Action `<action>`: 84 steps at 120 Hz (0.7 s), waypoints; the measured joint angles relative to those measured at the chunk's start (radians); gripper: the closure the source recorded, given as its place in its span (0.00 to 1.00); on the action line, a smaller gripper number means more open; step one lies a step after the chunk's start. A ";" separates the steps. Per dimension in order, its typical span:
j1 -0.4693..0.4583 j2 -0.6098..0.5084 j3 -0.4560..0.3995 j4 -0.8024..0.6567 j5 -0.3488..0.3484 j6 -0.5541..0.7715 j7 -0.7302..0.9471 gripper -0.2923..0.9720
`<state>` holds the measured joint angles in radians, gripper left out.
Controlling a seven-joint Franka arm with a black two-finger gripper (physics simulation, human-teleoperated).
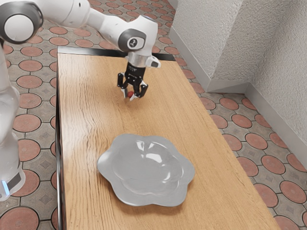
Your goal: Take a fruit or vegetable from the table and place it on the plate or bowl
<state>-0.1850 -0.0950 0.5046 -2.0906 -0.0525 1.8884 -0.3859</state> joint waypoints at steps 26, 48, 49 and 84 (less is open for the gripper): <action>-0.200 -0.081 -0.002 0.017 0.011 -0.057 -0.021 0.68; -0.298 -0.125 -0.097 0.021 0.026 -0.086 -0.054 0.68; -0.299 -0.126 -0.104 0.022 0.026 -0.086 -0.055 0.68; -0.313 -0.136 -0.233 0.027 0.030 -0.101 -0.107 0.68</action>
<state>-0.4976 -0.2312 0.2712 -2.0636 -0.0226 1.7871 -0.4927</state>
